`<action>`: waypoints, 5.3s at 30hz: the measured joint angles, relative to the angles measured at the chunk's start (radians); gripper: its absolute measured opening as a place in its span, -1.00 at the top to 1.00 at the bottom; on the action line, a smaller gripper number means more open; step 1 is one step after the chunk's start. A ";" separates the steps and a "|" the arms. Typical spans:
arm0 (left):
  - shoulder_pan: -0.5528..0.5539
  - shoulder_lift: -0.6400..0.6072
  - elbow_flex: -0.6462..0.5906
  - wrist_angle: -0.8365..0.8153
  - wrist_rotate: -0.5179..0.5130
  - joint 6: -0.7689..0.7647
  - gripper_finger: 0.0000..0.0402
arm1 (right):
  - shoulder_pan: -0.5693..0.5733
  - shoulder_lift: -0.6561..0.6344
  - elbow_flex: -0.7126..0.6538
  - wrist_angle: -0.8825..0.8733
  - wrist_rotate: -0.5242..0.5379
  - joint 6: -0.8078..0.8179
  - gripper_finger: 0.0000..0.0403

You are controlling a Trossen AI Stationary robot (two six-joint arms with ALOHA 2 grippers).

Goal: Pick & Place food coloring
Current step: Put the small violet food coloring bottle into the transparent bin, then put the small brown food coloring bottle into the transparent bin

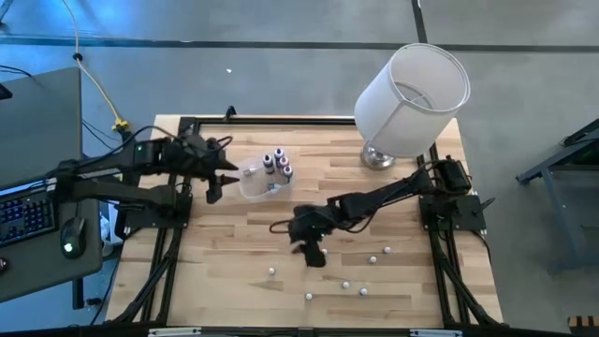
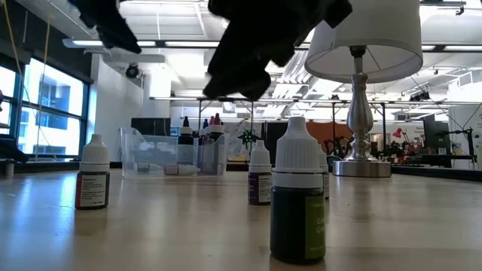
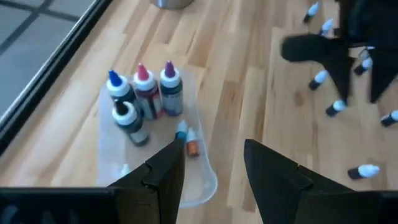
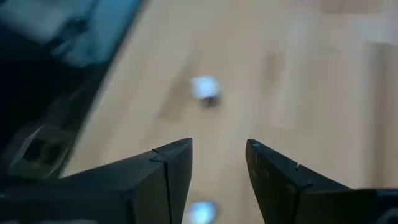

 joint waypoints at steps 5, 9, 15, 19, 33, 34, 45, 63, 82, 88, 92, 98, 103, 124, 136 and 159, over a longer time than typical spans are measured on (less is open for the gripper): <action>0.000 -0.114 -0.157 0.116 0.006 -0.059 0.19 | 0.062 0.000 -0.019 0.002 0.019 -0.208 0.29; 0.000 -0.137 -0.200 0.117 0.007 -0.084 0.19 | 0.091 0.000 -0.066 0.005 0.124 -0.196 0.26; 0.000 -0.139 -0.201 0.140 0.008 -0.094 0.19 | 0.091 0.000 -0.158 0.123 0.131 -0.100 0.17; 0.000 -0.140 -0.201 0.153 0.008 -0.094 0.19 | 0.091 0.000 -0.223 0.211 0.105 -0.067 0.10; 0.000 -0.139 -0.201 0.173 0.008 -0.094 0.19 | 0.083 0.042 -0.346 0.439 0.090 -0.066 0.05; 0.000 -0.139 -0.201 0.173 0.008 -0.094 0.19 | 0.083 0.061 -0.346 0.467 0.078 -0.066 0.06; 0.000 -0.139 -0.201 0.171 -0.002 -0.094 0.19 | 0.060 0.121 -0.344 0.536 0.036 -0.073 0.31; 0.000 -0.139 -0.201 0.164 -0.004 -0.088 0.19 | -0.075 0.084 -0.275 0.862 0.095 -0.010 0.61; 0.000 -0.138 -0.201 0.154 -0.037 -0.041 0.19 | -0.315 0.229 -0.010 0.575 0.336 -0.149 0.61; 0.000 -0.138 -0.201 0.145 -0.037 -0.041 0.19 | -0.316 0.257 -0.010 0.564 0.354 -0.171 0.47; 0.000 -0.138 -0.201 0.142 -0.037 -0.041 0.19 | -0.317 0.256 -0.009 0.542 0.365 -0.172 0.35; 0.000 -0.138 -0.201 0.135 -0.037 -0.041 0.19 | -0.269 0.218 -0.010 0.573 0.352 -0.219 0.28; 0.000 -0.138 -0.201 0.133 -0.037 -0.041 0.19 | -0.182 0.116 -0.010 0.473 0.343 -0.255 0.31; 0.000 -0.138 -0.200 0.146 0.017 -0.089 0.19 | 0.063 -0.084 -0.191 -0.144 0.189 0.012 0.33; 0.000 -0.138 -0.200 0.197 0.016 -0.120 0.19 | 0.054 -0.082 -0.419 0.217 0.179 -0.002 0.33; 0.000 -0.138 -0.200 0.186 0.016 -0.120 0.19 | -0.004 -0.073 -0.439 0.382 0.200 -0.004 0.34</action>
